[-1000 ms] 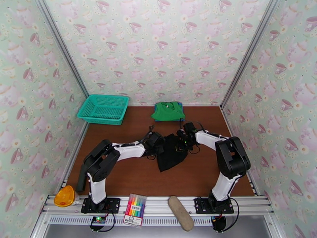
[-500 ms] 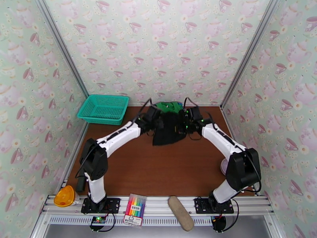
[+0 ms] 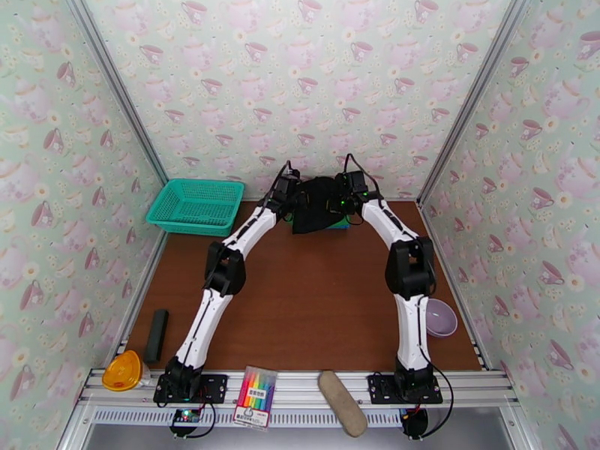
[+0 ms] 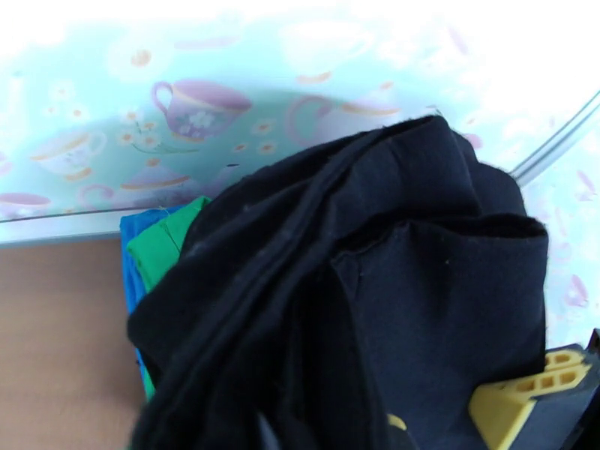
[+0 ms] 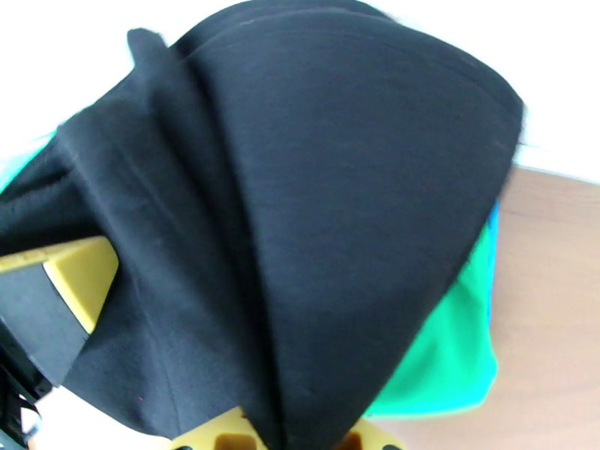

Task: Fold and stack the mixed laundry pile

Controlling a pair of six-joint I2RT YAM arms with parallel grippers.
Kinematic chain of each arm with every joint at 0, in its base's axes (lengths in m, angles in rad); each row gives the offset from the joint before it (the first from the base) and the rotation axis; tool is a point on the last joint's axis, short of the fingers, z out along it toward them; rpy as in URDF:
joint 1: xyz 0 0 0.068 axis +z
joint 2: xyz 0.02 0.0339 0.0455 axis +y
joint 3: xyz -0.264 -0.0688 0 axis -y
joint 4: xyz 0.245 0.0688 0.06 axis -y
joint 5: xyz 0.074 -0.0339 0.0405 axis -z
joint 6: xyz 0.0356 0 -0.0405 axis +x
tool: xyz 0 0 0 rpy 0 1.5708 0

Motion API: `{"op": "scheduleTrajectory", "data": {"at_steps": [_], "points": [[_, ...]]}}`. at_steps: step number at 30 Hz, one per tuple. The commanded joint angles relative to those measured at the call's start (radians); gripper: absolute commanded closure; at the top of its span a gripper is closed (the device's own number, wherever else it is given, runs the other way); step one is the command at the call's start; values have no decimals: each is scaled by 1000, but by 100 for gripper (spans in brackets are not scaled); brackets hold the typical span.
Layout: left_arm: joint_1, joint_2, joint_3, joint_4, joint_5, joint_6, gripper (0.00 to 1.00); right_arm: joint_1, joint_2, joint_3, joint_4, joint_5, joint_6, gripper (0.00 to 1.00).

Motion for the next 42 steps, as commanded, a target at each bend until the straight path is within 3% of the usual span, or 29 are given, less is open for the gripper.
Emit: {"op": "scheduleTrajectory", "data": {"at_steps": [1,14,30,32,35,37,42], "points": [[5,40,79,115,15,22,100,-12,59,122,8,-14,31,100],[7,29,85,213,15,97,100,-18,119,87,78,-43,92,100],[21,90,131,277,45,49,99,-28,177,109,79,-31,114,100],[30,115,132,286,43,36,82,-29,201,135,59,-28,114,100],[37,153,135,305,44,20,42,-32,228,156,50,-22,122,100],[39,174,142,315,42,10,21,-32,238,160,50,-15,132,98],[42,182,145,335,25,25,2,-32,246,166,49,7,144,67]]}}
